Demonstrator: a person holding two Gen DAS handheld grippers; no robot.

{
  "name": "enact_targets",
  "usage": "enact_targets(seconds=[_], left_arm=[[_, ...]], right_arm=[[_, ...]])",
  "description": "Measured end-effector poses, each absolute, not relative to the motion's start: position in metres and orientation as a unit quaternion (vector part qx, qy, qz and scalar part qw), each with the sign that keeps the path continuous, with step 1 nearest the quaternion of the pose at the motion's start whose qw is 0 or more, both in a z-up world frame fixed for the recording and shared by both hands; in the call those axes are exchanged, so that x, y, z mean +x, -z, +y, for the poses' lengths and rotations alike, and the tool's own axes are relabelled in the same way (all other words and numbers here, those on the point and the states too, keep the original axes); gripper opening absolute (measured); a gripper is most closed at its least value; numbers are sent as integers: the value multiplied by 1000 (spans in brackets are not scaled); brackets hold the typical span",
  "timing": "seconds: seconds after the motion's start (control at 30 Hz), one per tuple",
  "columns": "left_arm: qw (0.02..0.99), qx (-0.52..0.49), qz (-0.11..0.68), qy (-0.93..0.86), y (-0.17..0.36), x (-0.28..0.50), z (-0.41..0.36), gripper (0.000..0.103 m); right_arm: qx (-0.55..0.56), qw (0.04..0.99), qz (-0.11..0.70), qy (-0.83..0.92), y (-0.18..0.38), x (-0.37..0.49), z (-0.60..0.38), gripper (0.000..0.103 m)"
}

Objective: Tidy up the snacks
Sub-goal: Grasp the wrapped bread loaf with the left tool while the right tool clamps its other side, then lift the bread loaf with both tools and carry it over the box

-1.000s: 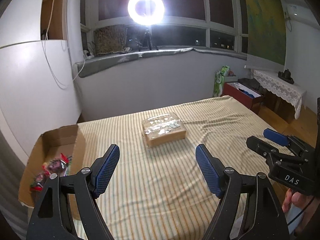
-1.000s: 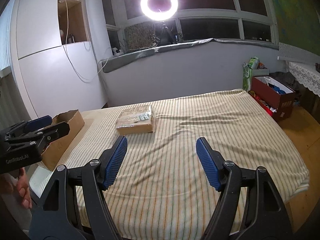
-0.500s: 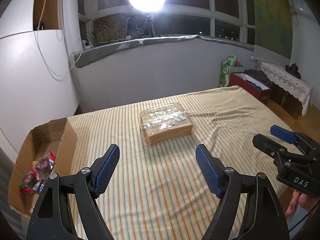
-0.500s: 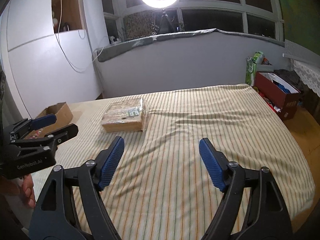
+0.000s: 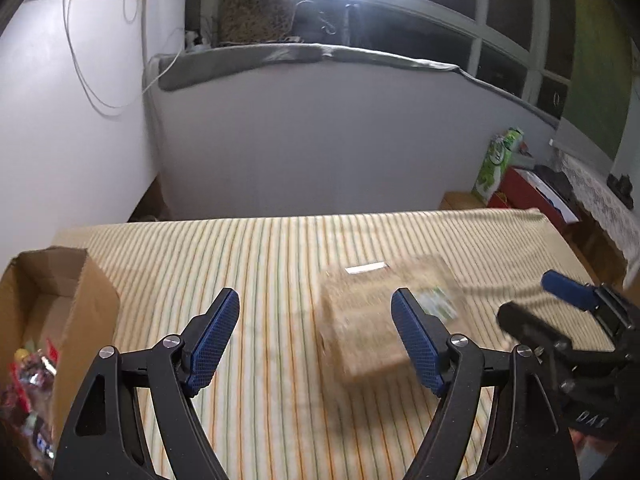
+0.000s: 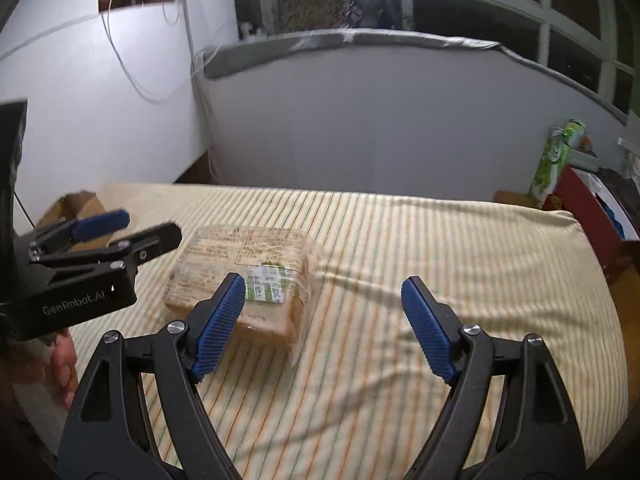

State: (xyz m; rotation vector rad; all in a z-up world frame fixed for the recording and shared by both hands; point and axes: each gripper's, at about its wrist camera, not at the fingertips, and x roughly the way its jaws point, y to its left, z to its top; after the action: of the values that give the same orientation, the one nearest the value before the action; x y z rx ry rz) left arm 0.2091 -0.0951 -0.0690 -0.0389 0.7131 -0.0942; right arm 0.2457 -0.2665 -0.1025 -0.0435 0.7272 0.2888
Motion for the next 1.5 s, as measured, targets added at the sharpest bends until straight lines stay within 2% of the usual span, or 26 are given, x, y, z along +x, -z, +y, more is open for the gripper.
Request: enact_targets(seconds=[0.4, 0.43, 0.5, 0.53, 0.57, 0.77, 1.5], left_arm=[[905, -58, 406, 109, 99, 235, -106, 78], [901, -68, 410, 121, 102, 238, -106, 78], [898, -70, 412, 140, 106, 239, -109, 80], [899, -65, 407, 146, 107, 238, -112, 76], [901, -61, 401, 152, 107, 236, -115, 73], [904, -68, 396, 149, 105, 236, -116, 72], [924, -49, 354, 136, 85, 213, -127, 69]], right_arm=[[-1, 896, 400, -195, 132, 260, -252, 85], [7, 891, 404, -209, 134, 261, -251, 84], [20, 884, 404, -233, 136, 261, -253, 73], [26, 882, 403, -242, 137, 261, -253, 68], [28, 882, 403, -242, 137, 261, -253, 67], [24, 884, 400, -240, 134, 257, -249, 63], [30, 912, 352, -211, 109, 223, -247, 61]])
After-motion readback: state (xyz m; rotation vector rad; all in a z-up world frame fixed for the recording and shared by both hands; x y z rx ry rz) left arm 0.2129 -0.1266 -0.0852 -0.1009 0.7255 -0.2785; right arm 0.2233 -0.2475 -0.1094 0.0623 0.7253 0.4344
